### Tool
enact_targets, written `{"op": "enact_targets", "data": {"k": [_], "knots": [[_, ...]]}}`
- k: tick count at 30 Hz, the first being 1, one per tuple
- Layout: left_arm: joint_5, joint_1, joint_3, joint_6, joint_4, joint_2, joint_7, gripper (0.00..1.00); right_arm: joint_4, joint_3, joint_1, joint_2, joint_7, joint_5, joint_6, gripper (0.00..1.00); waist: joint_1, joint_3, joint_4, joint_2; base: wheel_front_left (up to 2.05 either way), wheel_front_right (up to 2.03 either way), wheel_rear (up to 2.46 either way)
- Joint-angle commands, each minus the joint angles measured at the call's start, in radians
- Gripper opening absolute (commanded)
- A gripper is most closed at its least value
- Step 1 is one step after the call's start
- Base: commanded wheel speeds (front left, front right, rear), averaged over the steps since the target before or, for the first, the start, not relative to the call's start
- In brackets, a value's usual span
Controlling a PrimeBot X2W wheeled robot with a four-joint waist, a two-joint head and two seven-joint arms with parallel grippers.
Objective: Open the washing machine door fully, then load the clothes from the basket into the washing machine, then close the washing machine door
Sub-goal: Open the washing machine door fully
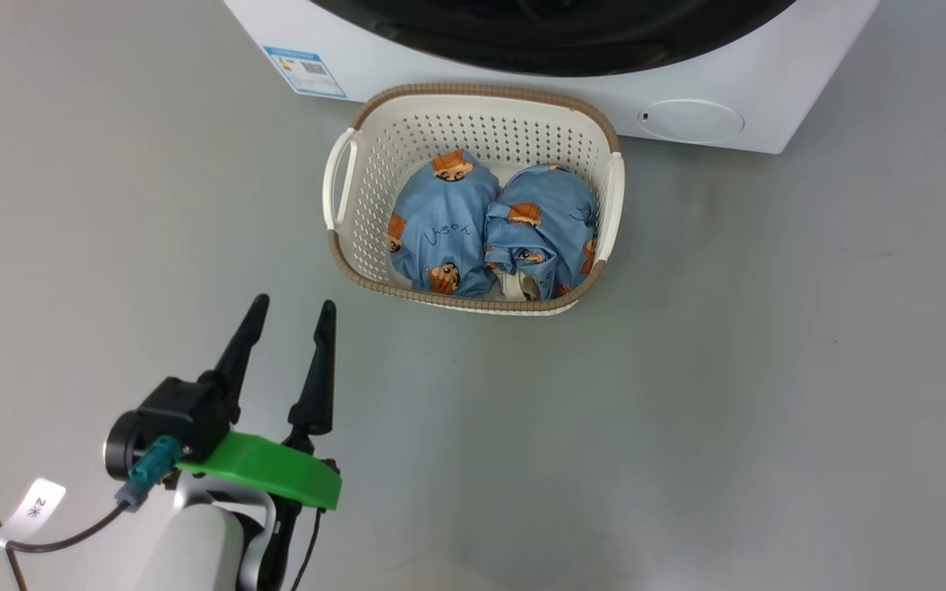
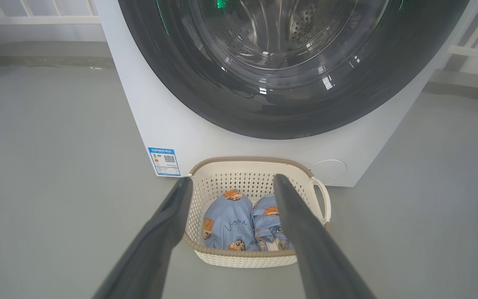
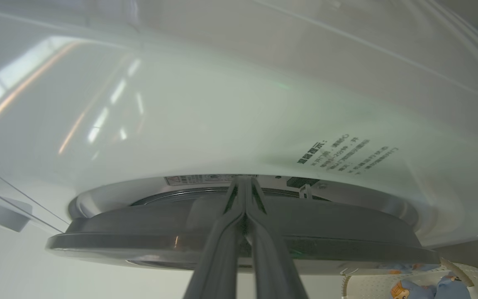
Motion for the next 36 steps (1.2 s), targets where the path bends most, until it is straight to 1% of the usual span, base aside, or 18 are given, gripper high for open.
{"op": "enact_targets", "data": {"k": [1,9,22,32,36], "knots": [[-0.009,-0.016,0.025,0.006,-0.025,0.022,-0.006,1.00,-0.018,-0.009,-0.060,0.023,0.010,-0.028,0.002,0.00,0.0000,0.007,0.004,0.0000,0.00,0.00,0.00],[-0.020,-0.035,0.013,0.016,-0.042,0.022,-0.006,1.00,-0.027,-0.058,-0.097,0.046,0.039,-0.114,0.002,0.00,0.0000,0.037,0.013,0.0000,0.00,0.00,0.00],[-0.042,-0.044,-0.002,0.026,-0.050,0.022,-0.006,1.00,-0.085,-0.148,-0.131,0.076,0.081,-0.230,0.002,0.00,0.0000,0.059,0.036,0.0000,0.00,0.00,0.00],[-0.060,-0.048,-0.017,0.029,-0.050,0.022,-0.006,1.00,-0.142,-0.224,-0.166,0.089,0.125,-0.324,0.002,0.00,0.0000,0.085,0.054,0.0000,0.00,0.00,0.00],[-0.068,-0.049,-0.024,0.032,-0.047,0.022,-0.006,1.00,-0.134,-0.247,-0.175,0.090,0.155,-0.354,0.002,0.00,0.0000,0.088,0.060,0.0000,0.00,0.00,0.00]]}}
